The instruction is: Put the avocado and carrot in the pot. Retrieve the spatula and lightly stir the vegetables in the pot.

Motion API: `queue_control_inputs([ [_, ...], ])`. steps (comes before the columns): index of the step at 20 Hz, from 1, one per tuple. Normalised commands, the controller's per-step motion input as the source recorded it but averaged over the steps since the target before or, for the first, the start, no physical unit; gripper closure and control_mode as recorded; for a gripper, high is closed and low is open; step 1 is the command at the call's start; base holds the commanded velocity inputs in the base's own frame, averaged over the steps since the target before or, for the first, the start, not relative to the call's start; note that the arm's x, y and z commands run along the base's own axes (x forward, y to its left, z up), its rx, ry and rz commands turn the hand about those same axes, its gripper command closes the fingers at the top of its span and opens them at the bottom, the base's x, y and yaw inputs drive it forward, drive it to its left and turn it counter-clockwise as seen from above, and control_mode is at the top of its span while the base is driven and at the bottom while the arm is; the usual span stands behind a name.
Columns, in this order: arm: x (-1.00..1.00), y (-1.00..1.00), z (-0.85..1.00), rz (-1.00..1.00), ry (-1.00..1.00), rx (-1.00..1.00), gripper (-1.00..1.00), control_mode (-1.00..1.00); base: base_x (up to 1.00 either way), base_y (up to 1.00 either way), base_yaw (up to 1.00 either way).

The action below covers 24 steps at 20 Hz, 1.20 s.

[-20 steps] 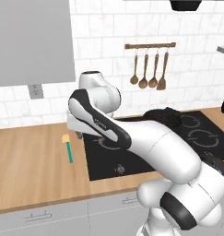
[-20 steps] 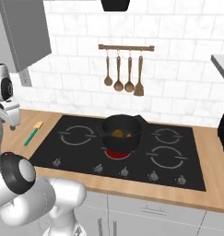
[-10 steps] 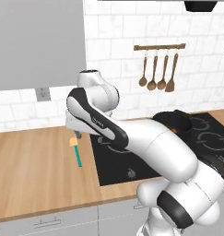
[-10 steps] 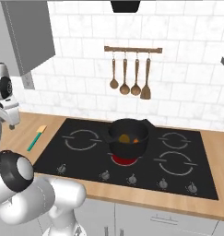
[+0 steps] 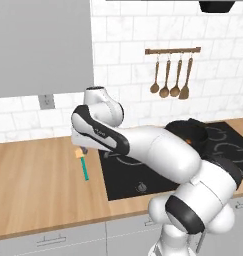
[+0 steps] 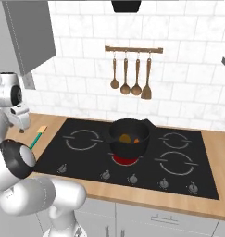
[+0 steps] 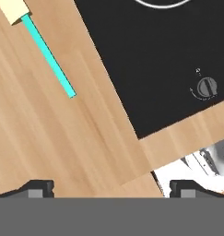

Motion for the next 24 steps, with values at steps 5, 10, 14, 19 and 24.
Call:
queue_control_inputs([
  [5,0.56,0.00,-0.66,0.15,0.00,0.00,-1.00,-1.00,0.00,0.00,0.00],
  [10,0.22,0.05,-0.63,0.19,-0.02,0.00,-1.00,-1.00,0.00,0.00,0.00],
  [14,0.39,0.09,-0.55,0.17,0.00,0.00,-1.00,-1.00,0.00,0.00,0.00],
  [19,0.43,0.19,-0.41,0.09,0.00,0.00,-1.00,-1.00,0.00,0.00,0.00],
  [24,0.36,0.22,-0.39,0.01,0.00,0.00,-1.00,-1.00,0.00,0.00,0.00],
])
